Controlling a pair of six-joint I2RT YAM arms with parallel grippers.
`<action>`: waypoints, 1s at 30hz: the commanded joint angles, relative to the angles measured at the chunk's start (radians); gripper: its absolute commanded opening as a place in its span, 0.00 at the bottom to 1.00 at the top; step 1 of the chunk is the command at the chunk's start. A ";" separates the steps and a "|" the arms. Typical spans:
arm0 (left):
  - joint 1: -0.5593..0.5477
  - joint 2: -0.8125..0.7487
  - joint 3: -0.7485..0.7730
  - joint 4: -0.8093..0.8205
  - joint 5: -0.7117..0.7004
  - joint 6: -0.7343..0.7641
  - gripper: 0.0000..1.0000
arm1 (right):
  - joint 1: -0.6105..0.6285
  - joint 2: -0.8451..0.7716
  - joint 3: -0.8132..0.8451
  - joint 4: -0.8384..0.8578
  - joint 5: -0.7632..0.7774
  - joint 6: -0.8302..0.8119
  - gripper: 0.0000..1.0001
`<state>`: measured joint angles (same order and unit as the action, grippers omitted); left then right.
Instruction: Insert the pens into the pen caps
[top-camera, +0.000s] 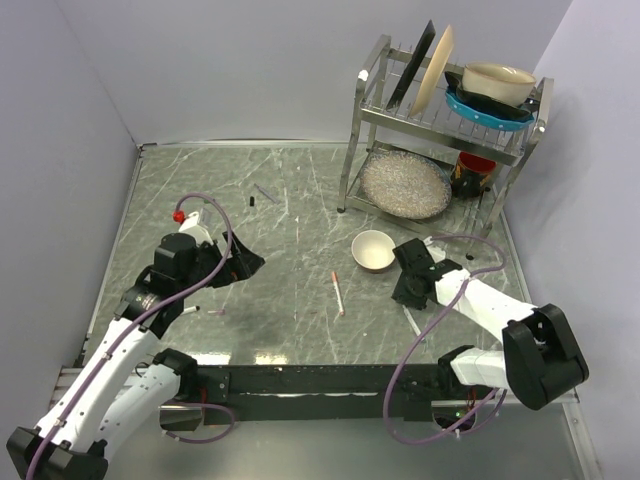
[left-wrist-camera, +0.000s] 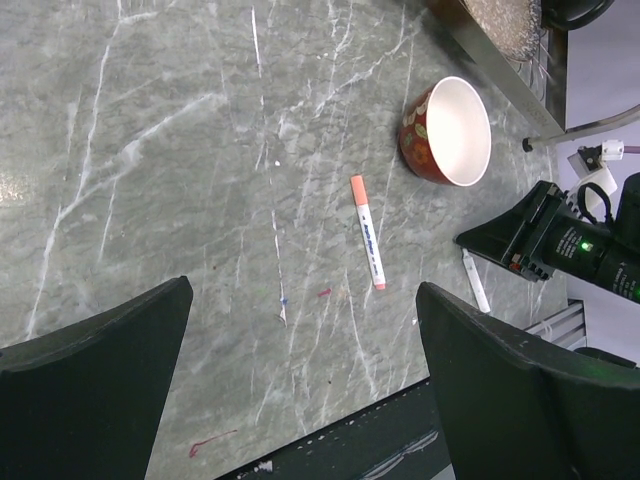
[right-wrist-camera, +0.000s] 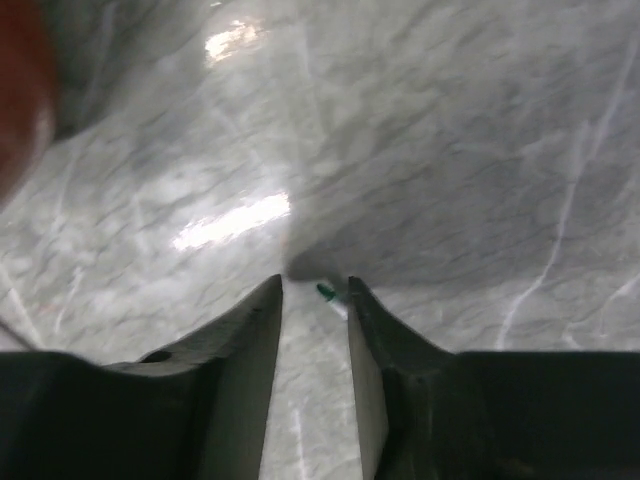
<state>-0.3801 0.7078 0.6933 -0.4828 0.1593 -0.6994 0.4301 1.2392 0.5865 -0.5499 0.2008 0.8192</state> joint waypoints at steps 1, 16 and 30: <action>0.000 -0.021 0.015 0.021 -0.014 0.006 0.99 | 0.009 -0.036 0.050 -0.073 0.012 0.006 0.45; 0.001 -0.022 0.015 0.030 0.020 0.012 0.99 | 0.070 -0.075 0.001 -0.200 -0.020 0.017 0.68; 0.000 -0.030 0.017 0.026 0.008 0.011 0.99 | 0.137 0.009 -0.004 -0.153 -0.008 0.017 0.37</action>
<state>-0.3801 0.6922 0.6933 -0.4828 0.1612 -0.6994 0.5442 1.2415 0.5903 -0.7071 0.1856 0.8322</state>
